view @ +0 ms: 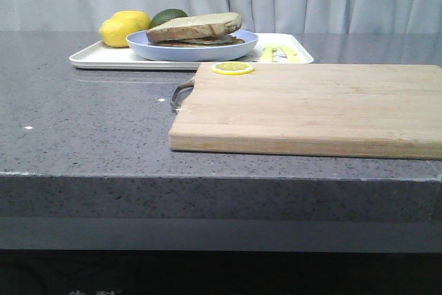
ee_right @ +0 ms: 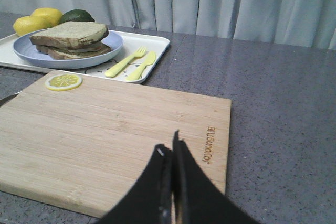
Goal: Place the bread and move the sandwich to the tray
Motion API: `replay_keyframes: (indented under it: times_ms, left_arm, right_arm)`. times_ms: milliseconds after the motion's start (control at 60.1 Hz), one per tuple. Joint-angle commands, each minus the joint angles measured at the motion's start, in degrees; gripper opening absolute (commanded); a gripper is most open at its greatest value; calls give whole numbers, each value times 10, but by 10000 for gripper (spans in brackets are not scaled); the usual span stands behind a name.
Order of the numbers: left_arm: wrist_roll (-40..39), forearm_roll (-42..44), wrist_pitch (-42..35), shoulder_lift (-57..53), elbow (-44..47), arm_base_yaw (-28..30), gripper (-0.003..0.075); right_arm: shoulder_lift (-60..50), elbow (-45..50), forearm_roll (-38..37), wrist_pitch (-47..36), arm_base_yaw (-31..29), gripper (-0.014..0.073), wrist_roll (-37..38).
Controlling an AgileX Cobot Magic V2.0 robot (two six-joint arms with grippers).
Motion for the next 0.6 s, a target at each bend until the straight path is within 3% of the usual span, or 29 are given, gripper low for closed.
replay_keyframes:
  times_ms: [0,150,333,450,583]
  left_arm:
    - [-5,-7,-48,-14,6,0,-19]
    - [-5,-7,-48,-13,6,0,-19]
    - [-5,-7,-48,-13,6,0,-19]
    - [-5,-7,-48,-13,6,0,-19]
    - [-5,-7,-48,-13,6,0,-19]
  right_arm:
    - [2,-9,-4,-48,-2,-77,-3]
    - [-12,23,-76,-82,46,-77,51]
    - [-21,107,-199,-189,80,-77,224]
    - [-52,161,-204,-220,60,-77,242]
    - [-102,186,-202,-178,42,-77,242]
